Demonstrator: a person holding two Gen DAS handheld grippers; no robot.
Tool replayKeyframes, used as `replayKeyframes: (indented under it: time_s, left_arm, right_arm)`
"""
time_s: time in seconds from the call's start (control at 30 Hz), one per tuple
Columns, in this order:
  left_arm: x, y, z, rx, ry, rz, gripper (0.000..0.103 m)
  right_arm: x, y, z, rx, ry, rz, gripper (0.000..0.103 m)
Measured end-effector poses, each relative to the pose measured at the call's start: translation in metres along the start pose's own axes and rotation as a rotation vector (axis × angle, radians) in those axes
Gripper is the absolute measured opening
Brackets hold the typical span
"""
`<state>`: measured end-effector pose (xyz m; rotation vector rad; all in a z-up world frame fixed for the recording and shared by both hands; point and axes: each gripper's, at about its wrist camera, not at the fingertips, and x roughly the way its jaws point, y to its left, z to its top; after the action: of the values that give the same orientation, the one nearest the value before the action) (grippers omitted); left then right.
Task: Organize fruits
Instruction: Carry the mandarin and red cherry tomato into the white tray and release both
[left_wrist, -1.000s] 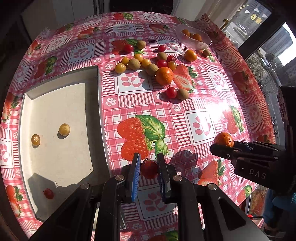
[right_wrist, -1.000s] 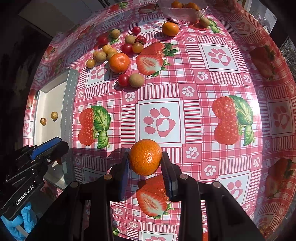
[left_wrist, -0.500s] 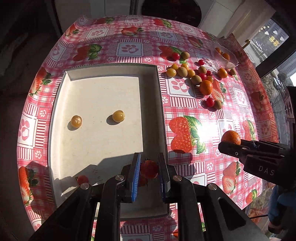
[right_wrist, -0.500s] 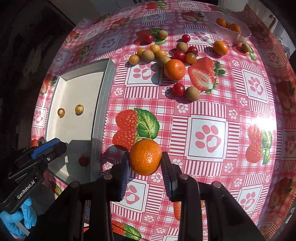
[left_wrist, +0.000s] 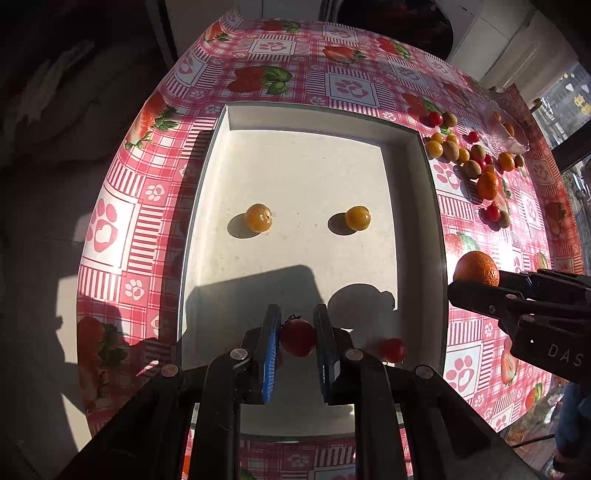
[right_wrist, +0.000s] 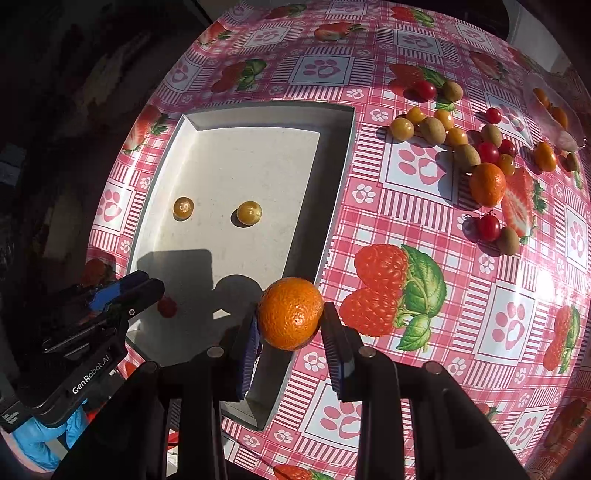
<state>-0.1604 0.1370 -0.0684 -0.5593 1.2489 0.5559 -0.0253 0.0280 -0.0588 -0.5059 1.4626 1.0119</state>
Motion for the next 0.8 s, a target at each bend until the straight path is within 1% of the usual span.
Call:
replayKeyframes:
  time_s: [0.13,0.3,0.57,0.63,0.67,0.7,0.73,0.77,0.8]
  left_arm:
    - [0.012,0.012,0.003,-0.001,0.011,0.019,0.019]
    - [0.029,0.018,0.006,-0.001,0.036,0.037,0.019]
    - [0.048,0.019,0.004,0.020,0.083,0.051,0.020]
    - [0.051,0.019,0.002,0.019,0.096,0.050,0.022]
    - [0.050,0.018,0.002,0.020,0.091,0.042,0.030]
    - [0.051,0.017,0.003,0.022,0.091,0.042,0.056]
    - [0.051,0.017,0.003,0.022,0.082,0.093,0.063]
    - [0.052,0.017,0.004,0.022,0.069,0.093,0.067]
    - [0.053,0.018,0.004,0.014,0.076,0.077,0.067]
  right_arm:
    - [0.020,0.019,0.010,-0.033,0.033,0.002,0.036]
    - [0.045,0.034,0.015,-0.044,0.080,-0.002,0.036]
    - [0.074,0.041,0.019,-0.064,0.143,-0.040,0.036]
    - [0.076,0.042,0.019,-0.069,0.145,-0.040,0.037]
    - [0.077,0.042,0.020,-0.074,0.145,-0.042,0.037]
    - [0.078,0.043,0.021,-0.077,0.146,-0.043,0.037]
    - [0.079,0.044,0.021,-0.077,0.147,-0.042,0.038]
    - [0.080,0.043,0.022,-0.074,0.147,-0.043,0.038]
    - [0.081,0.043,0.022,-0.068,0.149,-0.033,0.038]
